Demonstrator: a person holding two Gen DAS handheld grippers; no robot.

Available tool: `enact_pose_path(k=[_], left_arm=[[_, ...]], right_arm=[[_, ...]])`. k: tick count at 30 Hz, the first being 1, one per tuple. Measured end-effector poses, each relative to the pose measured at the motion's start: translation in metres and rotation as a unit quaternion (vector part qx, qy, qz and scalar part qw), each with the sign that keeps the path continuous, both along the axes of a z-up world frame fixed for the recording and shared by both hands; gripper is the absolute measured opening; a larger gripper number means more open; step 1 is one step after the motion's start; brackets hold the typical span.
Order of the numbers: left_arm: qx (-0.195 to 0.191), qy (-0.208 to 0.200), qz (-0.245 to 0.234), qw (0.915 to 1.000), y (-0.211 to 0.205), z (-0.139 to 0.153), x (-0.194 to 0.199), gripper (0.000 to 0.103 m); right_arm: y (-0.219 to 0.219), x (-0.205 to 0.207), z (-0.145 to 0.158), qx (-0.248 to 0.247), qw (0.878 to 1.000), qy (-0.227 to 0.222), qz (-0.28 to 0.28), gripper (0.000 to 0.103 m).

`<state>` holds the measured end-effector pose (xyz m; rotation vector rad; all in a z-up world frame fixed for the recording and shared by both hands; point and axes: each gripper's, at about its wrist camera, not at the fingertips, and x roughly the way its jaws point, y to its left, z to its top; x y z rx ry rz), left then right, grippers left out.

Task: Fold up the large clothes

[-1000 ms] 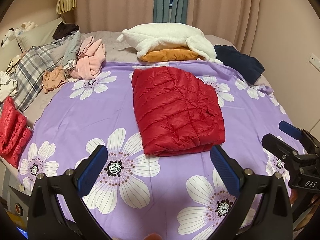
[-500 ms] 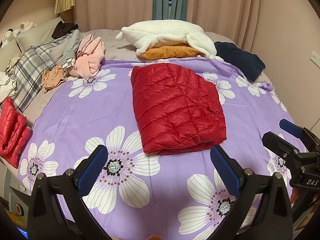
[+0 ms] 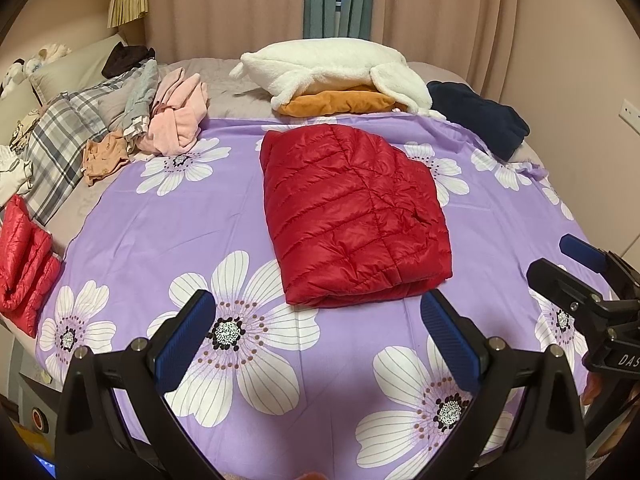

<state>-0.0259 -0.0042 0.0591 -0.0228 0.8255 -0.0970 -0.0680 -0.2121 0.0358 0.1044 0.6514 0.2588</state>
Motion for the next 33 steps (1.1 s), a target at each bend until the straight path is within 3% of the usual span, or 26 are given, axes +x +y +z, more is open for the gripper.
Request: enact_pose_path(k=[33], left_arm=[[0.0, 0.007, 0.001, 1.0, 0.014, -0.009, 0.003, 0.103]], right_arm=[[0.006, 0.007, -0.002, -0.003, 1.0, 0.006, 0.008, 0.102]])
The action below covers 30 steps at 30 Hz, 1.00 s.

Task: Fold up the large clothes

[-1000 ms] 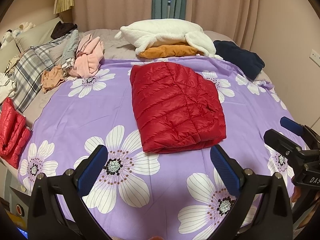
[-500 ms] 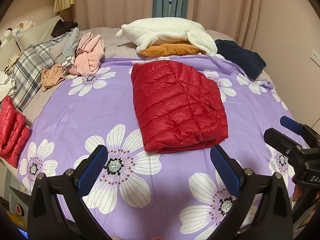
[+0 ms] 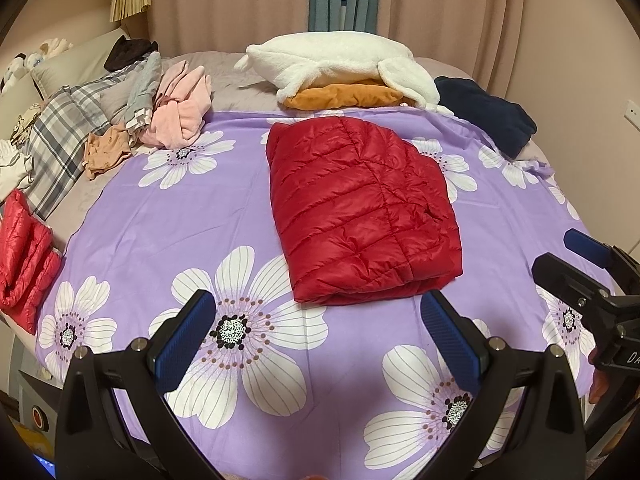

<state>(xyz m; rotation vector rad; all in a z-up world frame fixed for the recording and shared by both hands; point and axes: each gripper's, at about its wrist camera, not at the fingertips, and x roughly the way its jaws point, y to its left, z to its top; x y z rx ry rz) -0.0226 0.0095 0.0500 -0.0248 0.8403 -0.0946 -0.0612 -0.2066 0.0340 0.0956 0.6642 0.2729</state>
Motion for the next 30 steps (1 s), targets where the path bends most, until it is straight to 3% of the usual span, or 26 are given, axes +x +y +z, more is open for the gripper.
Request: enact_pose_path(k=[30], left_arm=[[-0.001, 0.002, 0.001, 1.0, 0.0027, -0.0025, 0.0005, 0.103]], right_arm=[[0.0047, 0.0023, -0.0014, 0.0, 1.0, 0.002, 0.006, 0.102]])
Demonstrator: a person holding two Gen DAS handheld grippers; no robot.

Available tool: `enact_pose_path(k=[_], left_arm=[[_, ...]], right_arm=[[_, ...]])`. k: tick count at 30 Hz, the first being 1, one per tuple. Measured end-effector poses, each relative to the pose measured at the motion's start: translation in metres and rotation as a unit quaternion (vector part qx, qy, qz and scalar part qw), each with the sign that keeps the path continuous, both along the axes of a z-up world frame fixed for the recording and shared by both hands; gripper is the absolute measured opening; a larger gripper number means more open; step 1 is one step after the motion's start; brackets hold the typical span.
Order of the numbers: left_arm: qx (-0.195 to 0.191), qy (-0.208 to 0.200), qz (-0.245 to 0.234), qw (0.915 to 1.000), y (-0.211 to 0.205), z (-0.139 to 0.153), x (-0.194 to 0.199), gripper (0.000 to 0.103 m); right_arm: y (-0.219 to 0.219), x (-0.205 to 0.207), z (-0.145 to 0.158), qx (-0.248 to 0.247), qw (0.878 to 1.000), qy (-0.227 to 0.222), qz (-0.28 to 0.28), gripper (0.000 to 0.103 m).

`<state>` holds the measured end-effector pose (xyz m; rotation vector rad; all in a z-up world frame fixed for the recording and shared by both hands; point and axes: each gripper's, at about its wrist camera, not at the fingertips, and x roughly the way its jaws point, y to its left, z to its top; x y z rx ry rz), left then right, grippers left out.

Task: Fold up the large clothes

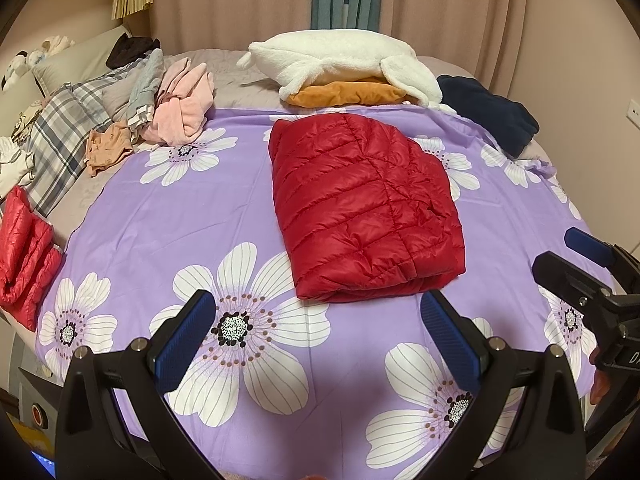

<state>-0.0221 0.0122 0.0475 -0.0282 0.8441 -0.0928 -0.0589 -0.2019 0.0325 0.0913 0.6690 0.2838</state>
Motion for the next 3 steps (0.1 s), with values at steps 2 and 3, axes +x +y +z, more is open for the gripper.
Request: enact_pose_path(k=[2, 3], left_arm=[[0.001, 0.0, 0.0, 1.0, 0.0007, -0.0013, -0.0007, 0.103], [0.001, 0.0, 0.0, 1.0, 0.001, -0.0014, -0.0007, 0.103]], right_arm=[[-0.0004, 0.0003, -0.0016, 0.0, 1.0, 0.0, 0.002, 0.102], [-0.0006, 0.0005, -0.0015, 0.0, 1.0, 0.0, 0.002, 0.102]])
